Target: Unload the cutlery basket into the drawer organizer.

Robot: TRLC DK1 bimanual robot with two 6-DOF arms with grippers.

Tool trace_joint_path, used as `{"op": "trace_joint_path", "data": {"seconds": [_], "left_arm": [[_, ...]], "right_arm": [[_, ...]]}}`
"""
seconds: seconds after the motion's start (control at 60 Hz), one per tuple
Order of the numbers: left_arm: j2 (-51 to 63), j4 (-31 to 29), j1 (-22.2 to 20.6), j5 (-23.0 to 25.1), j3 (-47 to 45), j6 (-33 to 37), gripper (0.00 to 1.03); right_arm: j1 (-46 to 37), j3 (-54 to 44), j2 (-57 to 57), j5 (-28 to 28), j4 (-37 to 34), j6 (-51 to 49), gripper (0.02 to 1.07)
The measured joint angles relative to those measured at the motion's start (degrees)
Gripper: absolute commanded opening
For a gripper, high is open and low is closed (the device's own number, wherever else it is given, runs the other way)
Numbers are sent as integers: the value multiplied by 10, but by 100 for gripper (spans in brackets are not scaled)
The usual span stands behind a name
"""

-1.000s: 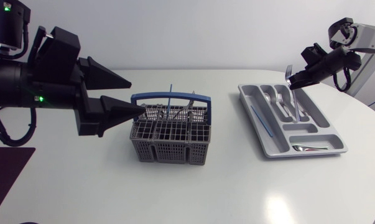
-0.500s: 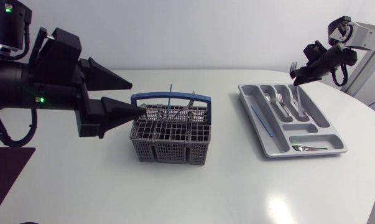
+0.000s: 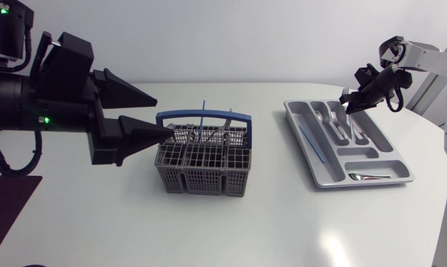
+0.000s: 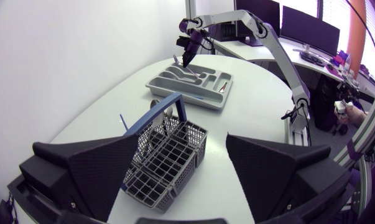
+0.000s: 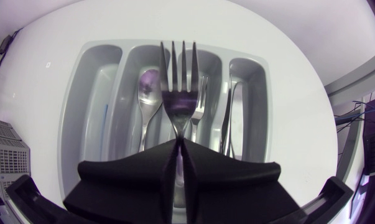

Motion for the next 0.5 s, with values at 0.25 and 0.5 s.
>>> {"op": "trace_joint_path", "data": {"seconds": [0.25, 0.5], "left_arm": [[-1, 0, -1, 0, 0, 0, 98], [-2, 0, -4, 0, 0, 0, 98]], "right_arm": [[0, 9, 20, 13, -6, 8, 13], [0, 12, 30, 19, -6, 12, 48]]}}
